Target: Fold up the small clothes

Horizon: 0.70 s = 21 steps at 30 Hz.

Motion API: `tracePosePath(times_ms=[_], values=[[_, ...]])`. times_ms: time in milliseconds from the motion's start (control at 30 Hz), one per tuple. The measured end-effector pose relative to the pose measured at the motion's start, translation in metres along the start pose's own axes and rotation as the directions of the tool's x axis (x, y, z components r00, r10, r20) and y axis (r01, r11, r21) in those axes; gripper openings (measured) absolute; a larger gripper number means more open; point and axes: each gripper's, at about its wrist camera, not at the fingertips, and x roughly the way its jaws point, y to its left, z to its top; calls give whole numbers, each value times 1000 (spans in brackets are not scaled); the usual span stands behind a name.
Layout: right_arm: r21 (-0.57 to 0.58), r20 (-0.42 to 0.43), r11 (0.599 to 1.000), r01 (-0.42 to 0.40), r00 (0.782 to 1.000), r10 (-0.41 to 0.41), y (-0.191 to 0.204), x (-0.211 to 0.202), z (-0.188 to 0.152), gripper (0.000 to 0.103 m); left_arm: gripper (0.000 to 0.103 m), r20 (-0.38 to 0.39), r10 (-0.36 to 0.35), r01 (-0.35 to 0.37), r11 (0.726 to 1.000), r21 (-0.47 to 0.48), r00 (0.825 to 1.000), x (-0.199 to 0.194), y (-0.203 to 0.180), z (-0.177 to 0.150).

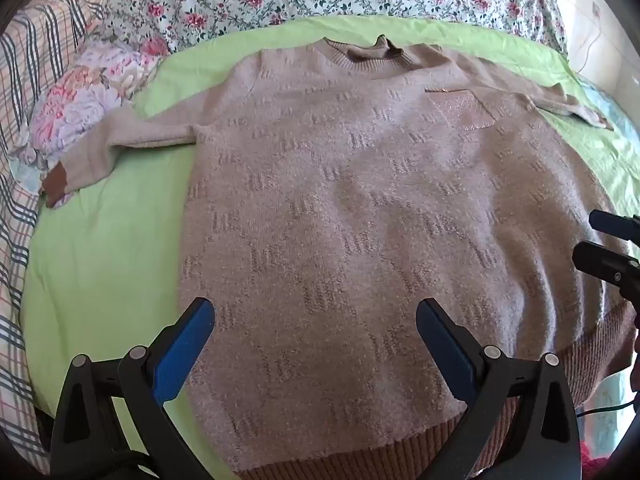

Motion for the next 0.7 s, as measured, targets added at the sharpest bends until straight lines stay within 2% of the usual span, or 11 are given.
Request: tracePosePath(times_ms=[233,333,400,533,600,700], values=[[20,1,999,-31,1000,31,-1,0,1,96,101,-1,-11,11,1000,-8,1000,0,-1,2],[18,1,999,-31,1000,31,3,-9,10,96,101,-10,-47,47,998,-30,999,-1,0,3],[-53,-22,996,73,997,-74,0,-1,5,96,101,-11,-51,51,998,-34,999,-1,0,2],[-52,-25,996,72,997,-73,1,-4,6,96,101,-1,-19,19,1000,-13,1000,-1,-1,2],[-33,-7,999,43,999,-43,1,1,2,96,101,1,-17,17,1000,-11,1000,-2,-1,2],[-35,-9,999,41,999,-41,3,1,1,96,101,-1,-15,15,1000,-7,1000,-2,0,3]])
